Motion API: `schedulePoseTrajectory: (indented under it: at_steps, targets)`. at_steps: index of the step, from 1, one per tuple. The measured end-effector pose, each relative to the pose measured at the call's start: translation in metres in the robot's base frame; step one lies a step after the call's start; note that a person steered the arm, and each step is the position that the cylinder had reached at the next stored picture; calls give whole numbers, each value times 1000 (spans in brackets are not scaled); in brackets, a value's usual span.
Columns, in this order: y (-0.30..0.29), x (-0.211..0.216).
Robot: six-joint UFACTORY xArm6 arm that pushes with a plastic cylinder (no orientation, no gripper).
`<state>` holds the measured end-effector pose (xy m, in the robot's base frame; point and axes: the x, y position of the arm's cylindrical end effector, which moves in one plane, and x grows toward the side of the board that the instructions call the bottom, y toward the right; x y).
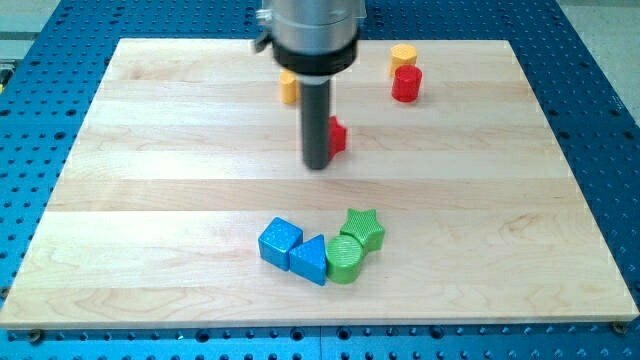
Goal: Push the red star below the red circle
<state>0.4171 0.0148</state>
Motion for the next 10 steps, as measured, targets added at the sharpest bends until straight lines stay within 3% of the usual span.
schedulePoseTrajectory:
  at_steps: [1,2,4,6,10]
  targets:
    - [27,-47]
    - [-1,-41]
    - [3,-95]
    - [23,-75]
    - [74,-75]
